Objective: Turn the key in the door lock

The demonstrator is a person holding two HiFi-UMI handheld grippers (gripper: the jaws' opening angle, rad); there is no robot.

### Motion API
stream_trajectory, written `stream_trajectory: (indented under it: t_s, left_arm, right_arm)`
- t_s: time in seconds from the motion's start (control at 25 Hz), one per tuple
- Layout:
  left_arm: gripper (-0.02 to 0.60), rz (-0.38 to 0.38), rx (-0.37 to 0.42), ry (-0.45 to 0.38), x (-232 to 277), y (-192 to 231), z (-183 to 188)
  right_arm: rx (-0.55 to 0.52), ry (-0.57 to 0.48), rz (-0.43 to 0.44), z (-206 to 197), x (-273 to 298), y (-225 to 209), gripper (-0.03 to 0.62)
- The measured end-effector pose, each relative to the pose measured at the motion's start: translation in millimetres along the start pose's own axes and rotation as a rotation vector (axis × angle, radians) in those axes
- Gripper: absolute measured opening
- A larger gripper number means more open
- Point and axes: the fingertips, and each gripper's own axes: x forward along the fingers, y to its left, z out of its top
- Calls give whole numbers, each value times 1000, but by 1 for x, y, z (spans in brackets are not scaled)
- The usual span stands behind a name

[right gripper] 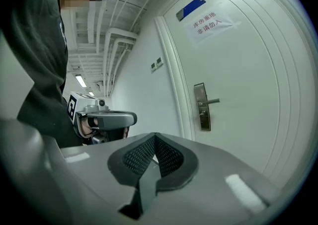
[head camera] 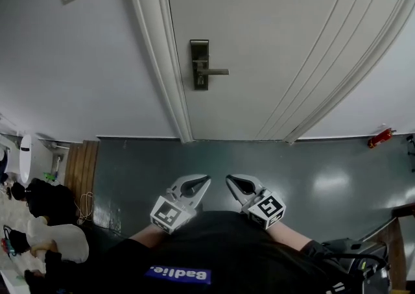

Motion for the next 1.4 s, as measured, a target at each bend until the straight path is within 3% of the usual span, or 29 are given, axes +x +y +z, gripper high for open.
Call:
stream_trajectory:
  t_s: [0.52, 0.84, 1.04, 1.4]
  left_arm:
    - [6, -86, -8, -22, 46, 159, 23]
    - [6, -87, 59, -18, 77, 202, 23]
    - [6, -44, 73, -1, 97, 212, 24]
    - [8, 117, 144, 59, 137, 238, 28]
  right_arm:
    - [2, 16, -85, 48, 130, -62, 0]
    - [9, 30, -96, 53, 158, -84, 0]
    - [12, 46, -66, 56, 157, -104, 0]
    - [8, 29, -15, 71, 133, -143, 0]
